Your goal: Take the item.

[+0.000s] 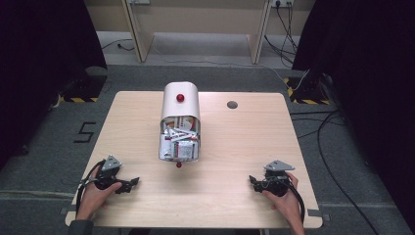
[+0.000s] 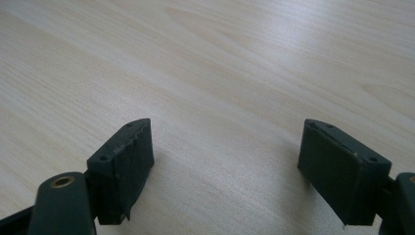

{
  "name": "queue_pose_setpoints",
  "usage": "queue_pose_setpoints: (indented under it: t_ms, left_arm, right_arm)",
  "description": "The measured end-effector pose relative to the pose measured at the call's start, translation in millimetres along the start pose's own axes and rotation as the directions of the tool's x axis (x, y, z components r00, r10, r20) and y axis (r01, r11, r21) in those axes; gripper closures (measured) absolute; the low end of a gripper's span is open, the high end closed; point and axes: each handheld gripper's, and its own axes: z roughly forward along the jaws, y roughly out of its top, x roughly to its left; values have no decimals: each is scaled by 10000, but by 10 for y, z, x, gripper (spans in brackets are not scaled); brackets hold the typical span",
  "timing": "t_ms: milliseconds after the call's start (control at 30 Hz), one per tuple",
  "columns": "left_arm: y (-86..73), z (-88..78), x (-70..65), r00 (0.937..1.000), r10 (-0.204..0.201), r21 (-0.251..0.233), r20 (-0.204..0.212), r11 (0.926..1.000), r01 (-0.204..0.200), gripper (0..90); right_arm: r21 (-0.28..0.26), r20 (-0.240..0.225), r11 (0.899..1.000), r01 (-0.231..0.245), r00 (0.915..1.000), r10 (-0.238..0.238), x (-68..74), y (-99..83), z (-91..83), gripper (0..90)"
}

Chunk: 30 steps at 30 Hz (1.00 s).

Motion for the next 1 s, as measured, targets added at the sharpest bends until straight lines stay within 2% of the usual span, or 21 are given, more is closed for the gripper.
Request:
queue_pose_setpoints:
  t_ms: [167,267,333,500,533,633,1000]
  left_arm:
    - [-1,1,-1,10000,-19,-13,2,10000,19,0]
    - [0,1,-1,10000,-14,-10,3,10000,14,0]
    - [0,0,-1,10000,-14,1,4,10000,14,0]
    - [0,1,0,10000,-1,-12,-5,10000,1,0]
    - [-1,1,-1,10000,-18,-13,1,10000,18,0]
    - [-1,1,-1,10000,-16,-10,0,10000,16,0]
    - [0,0,0,10000,2,2,1,10000,-2,0]
  right_arm:
    - [-73,-5,9996,271,9996,-271,27,-3,-9,185]
    - [-337,-89,9987,374,9992,-377,56,4,-13,184]
    - [-713,-267,9965,434,9986,-454,104,32,-36,180]
    - [-1132,-395,9924,489,9978,-537,162,112,-102,169]
    - [-1393,-440,9887,551,9971,-618,189,157,-141,179]
    - [-1637,-546,9849,570,9963,-668,220,203,-183,189]
    - [-1999,-796,9777,642,9935,-815,330,341,-283,223]
